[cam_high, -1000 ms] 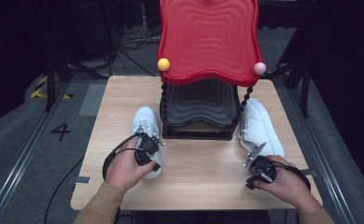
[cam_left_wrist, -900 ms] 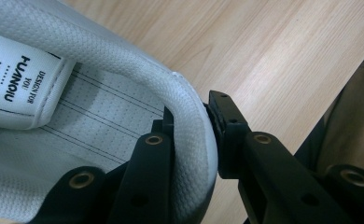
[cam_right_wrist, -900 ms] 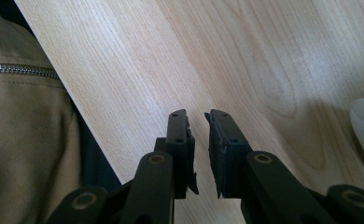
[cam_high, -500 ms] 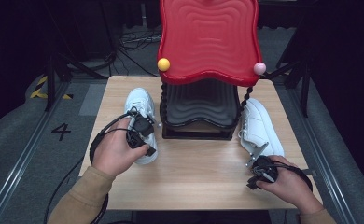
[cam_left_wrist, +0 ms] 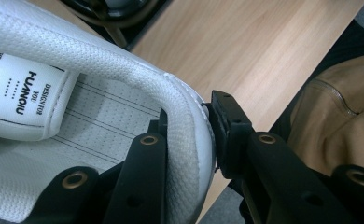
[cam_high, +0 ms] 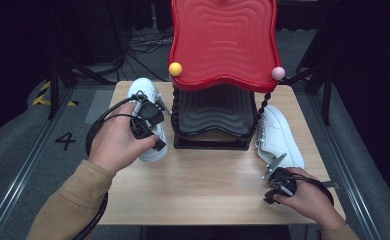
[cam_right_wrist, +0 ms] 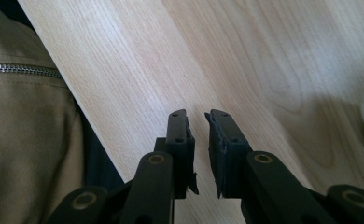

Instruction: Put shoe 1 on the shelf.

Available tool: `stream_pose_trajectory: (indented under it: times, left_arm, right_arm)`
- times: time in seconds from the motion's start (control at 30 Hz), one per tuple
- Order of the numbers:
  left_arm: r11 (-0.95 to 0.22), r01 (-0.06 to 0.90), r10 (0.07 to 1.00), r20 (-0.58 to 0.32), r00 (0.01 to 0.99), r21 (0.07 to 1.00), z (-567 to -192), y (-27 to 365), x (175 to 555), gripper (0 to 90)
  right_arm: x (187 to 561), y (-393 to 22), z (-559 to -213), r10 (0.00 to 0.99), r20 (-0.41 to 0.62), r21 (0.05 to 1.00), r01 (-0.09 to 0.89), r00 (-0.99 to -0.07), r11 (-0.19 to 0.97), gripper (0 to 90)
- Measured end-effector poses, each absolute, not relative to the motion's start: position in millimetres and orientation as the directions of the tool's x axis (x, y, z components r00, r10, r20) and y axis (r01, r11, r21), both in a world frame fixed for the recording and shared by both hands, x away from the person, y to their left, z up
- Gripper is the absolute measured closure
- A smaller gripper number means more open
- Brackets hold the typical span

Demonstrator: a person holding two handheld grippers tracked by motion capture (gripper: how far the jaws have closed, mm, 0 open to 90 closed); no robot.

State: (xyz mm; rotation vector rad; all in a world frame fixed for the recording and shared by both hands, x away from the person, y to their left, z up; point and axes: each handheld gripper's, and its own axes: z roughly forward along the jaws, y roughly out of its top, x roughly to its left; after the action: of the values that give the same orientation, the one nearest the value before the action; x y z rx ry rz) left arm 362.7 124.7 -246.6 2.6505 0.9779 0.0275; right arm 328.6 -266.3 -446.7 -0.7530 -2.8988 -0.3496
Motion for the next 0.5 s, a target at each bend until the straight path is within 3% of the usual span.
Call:
stream_pose_trajectory:
  times: [0.5]
  left_arm:
    - [-0.744, 0.589, 0.623, 0.008, 0.782, 0.315, -193.9, 115.9, 370.5, 75.6]
  right_arm:
    - [329.4, -265.3, -447.4, 0.449, 0.186, 0.200, 0.481, -0.874, 0.853, 78.6]
